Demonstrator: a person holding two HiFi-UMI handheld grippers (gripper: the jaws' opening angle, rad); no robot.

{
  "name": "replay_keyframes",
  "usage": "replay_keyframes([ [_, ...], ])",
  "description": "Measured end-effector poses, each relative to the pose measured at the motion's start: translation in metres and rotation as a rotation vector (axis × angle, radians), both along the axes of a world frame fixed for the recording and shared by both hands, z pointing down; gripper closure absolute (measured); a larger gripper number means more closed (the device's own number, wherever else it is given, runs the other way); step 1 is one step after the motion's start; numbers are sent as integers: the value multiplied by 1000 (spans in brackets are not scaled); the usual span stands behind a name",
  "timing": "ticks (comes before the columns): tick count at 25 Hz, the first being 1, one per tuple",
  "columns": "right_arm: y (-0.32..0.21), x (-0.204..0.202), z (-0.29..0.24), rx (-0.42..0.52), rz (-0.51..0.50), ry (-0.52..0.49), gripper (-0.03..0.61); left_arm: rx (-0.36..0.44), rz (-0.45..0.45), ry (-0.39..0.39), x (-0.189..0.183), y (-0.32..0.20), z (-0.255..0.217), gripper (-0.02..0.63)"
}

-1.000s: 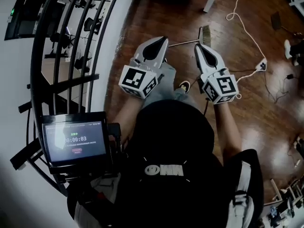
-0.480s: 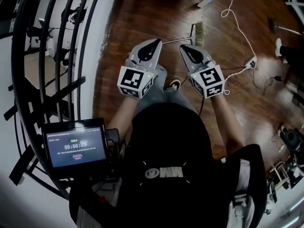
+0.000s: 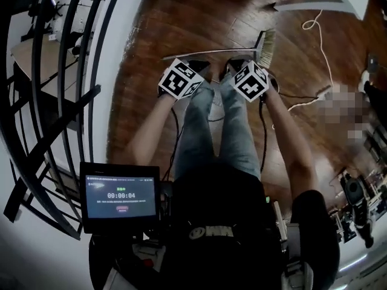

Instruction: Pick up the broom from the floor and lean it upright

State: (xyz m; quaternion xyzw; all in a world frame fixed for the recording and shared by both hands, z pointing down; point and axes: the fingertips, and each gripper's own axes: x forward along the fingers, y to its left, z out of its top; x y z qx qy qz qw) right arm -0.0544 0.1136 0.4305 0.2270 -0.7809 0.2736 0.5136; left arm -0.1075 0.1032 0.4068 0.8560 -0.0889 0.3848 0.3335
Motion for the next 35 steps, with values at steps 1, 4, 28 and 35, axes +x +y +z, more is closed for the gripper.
replay_keyframes([
  [1, -3, 1, 30, -23, -45, 19, 574, -47, 6, -20, 1, 0, 28, 595],
  [4, -3, -1, 115, -117, -123, 27, 574, -147, 19, -98, -5, 2, 109, 595],
  [28, 53, -26, 523, -131, -563, 169, 399, -410, -161, -135, -31, 64, 433, 595],
  [35, 69, 1, 564, -97, -726, 383, 494, -417, -159, -119, -28, 59, 441, 595],
])
